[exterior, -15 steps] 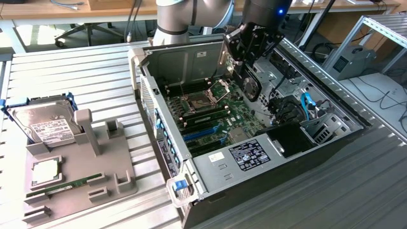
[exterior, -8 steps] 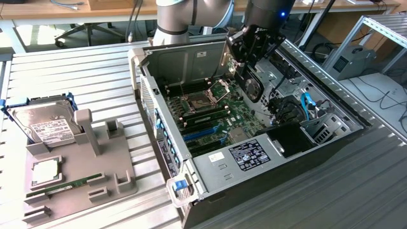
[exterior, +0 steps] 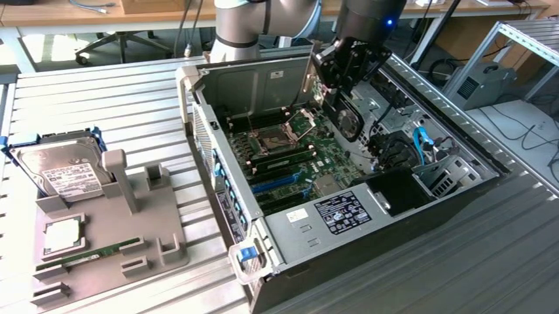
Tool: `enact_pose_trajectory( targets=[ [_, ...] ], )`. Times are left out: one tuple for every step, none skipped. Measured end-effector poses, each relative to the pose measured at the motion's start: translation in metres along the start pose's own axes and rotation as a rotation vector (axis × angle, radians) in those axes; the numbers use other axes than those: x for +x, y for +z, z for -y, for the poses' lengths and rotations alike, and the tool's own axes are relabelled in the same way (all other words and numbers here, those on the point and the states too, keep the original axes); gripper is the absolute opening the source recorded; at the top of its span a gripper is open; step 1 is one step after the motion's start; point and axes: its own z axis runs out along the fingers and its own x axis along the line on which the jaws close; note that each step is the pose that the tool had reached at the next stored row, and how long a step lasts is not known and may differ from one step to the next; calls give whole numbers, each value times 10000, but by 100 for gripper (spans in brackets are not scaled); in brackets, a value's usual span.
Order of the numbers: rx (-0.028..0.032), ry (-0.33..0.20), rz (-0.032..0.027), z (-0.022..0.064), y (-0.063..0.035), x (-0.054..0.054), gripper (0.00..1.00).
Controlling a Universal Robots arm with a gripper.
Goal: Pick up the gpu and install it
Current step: 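Pick up the gpu and move the gpu toward the slot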
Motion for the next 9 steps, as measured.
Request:
enact_pose_trajectory(
  targets=[
    [5,-25,-2,0,5,-4,27],
    [8,-38,-2,0,9,-5,27],
    [8,-39,-1,1,15,-6,27],
    [7,-39,-1,1,25,-6,27],
    [8,-39,-2,1,33,-5,27],
    [9,-40,-4,1,43,-6,27],
    [8,-40,-5,1,56,-6,27],
    [8,-40,-8,1,67,-5,27],
    [9,-40,-9,1,78,-6,27]
  ],
)
